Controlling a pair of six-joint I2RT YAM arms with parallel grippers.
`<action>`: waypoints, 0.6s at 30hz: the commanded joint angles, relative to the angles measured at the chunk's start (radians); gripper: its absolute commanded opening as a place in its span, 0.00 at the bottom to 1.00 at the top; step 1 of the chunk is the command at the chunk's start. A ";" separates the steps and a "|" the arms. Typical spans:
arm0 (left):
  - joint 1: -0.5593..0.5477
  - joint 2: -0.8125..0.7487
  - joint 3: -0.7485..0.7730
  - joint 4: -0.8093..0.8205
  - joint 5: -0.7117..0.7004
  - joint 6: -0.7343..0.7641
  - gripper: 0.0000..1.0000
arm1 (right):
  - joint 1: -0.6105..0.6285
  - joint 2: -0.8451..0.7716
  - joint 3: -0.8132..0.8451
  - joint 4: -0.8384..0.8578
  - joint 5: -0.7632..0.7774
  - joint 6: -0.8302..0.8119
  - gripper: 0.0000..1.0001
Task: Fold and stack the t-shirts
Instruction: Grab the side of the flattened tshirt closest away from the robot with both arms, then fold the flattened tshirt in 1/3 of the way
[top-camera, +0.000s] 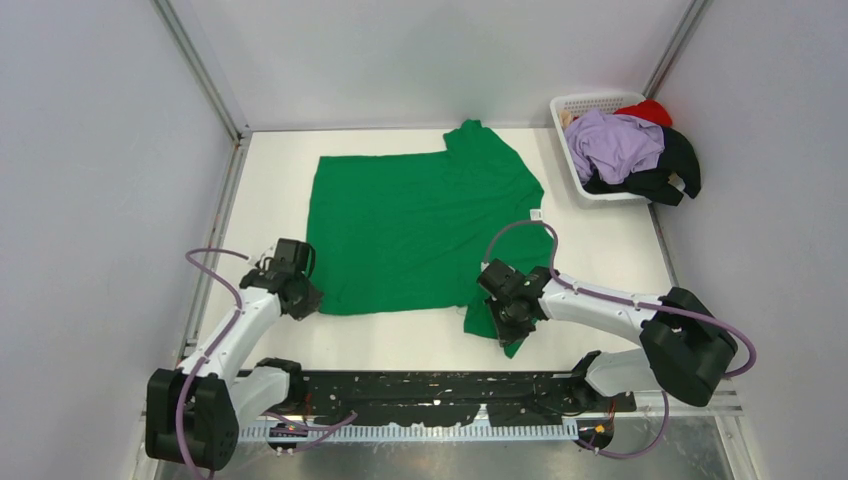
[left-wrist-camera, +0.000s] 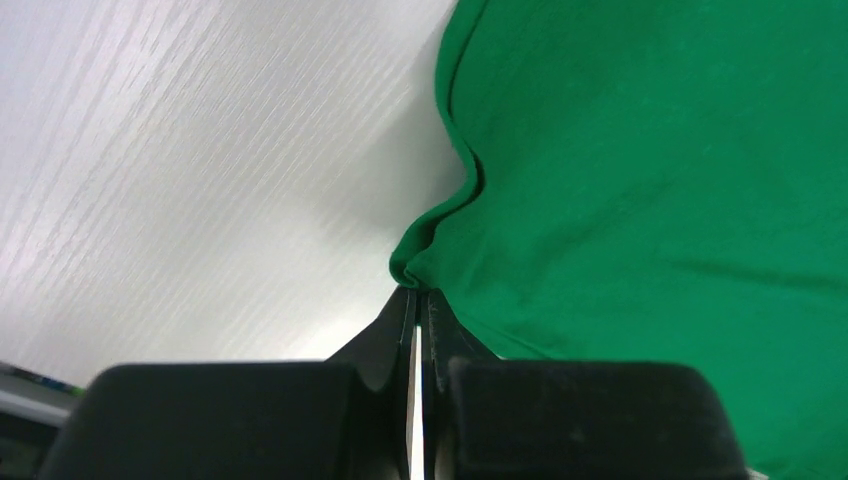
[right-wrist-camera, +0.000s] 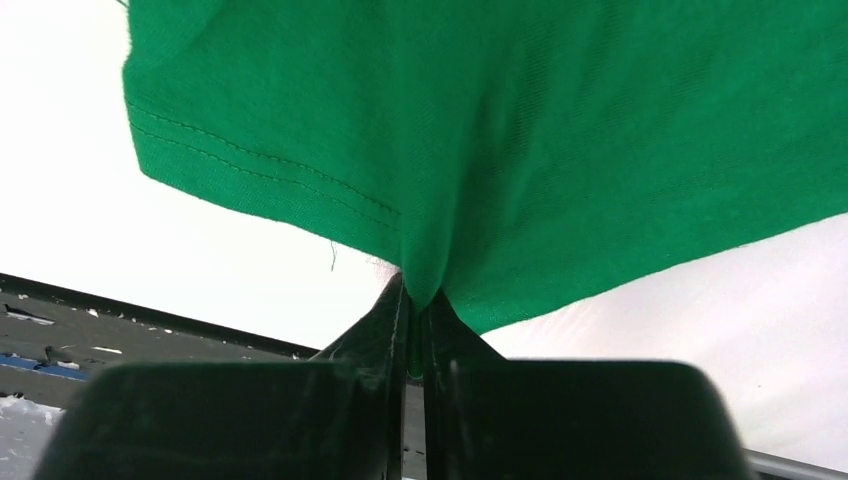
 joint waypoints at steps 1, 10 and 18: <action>0.003 -0.063 -0.046 -0.136 -0.019 -0.035 0.00 | 0.011 -0.031 -0.061 -0.017 -0.052 0.033 0.06; 0.003 -0.349 -0.148 -0.164 0.025 -0.060 0.00 | 0.068 -0.200 -0.131 -0.047 -0.149 0.108 0.05; 0.002 -0.319 -0.066 -0.101 0.059 -0.017 0.00 | 0.028 -0.183 0.055 -0.084 -0.045 0.037 0.05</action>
